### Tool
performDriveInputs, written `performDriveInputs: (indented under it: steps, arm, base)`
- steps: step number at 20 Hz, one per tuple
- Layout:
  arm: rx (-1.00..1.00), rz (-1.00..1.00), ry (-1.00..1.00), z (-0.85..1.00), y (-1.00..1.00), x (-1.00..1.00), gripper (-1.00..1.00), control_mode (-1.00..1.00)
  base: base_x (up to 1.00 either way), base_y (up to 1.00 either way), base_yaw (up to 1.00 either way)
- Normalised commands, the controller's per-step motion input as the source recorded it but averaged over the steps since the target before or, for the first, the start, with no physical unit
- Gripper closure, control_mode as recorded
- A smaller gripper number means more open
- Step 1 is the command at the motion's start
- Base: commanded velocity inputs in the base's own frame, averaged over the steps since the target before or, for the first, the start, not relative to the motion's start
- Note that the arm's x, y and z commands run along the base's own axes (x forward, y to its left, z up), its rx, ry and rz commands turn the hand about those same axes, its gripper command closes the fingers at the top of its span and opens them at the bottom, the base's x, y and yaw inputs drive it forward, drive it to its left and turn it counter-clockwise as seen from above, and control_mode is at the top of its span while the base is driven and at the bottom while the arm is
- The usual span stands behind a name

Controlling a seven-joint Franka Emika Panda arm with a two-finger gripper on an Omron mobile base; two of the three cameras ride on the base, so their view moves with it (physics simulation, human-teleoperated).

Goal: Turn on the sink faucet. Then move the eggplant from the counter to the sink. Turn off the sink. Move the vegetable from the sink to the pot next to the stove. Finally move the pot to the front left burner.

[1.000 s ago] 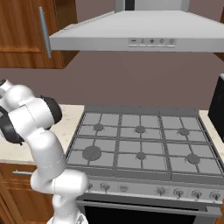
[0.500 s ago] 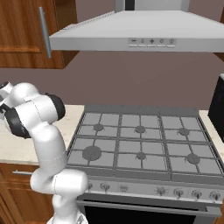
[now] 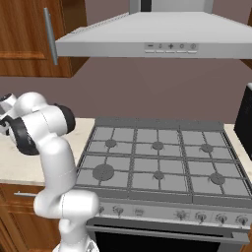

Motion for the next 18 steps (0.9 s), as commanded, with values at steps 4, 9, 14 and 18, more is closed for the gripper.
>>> performDriveInputs:
  steps: [4, 9, 14, 18]
  arm:
    - [0.0, 0.0, 0.04, -0.16, 0.0, 0.0, -1.0, -1.0]
    - [0.01, 0.0, 0.0, -0.05, 0.0, 0.0, -1.0, -1.0]
    - [0.01, 0.0, -0.03, 0.0, -0.01, -0.03, -1.0, -1.0]
    - [0.01, 0.0, -0.1, 0.12, -0.03, -0.1, -1.0, -1.0]
  base:
    - [0.0, 0.0, 0.0]
    - [0.0, 0.0, 0.0]
    - [0.0, 0.0, 0.0]
    - [0.0, 0.0, 0.0]
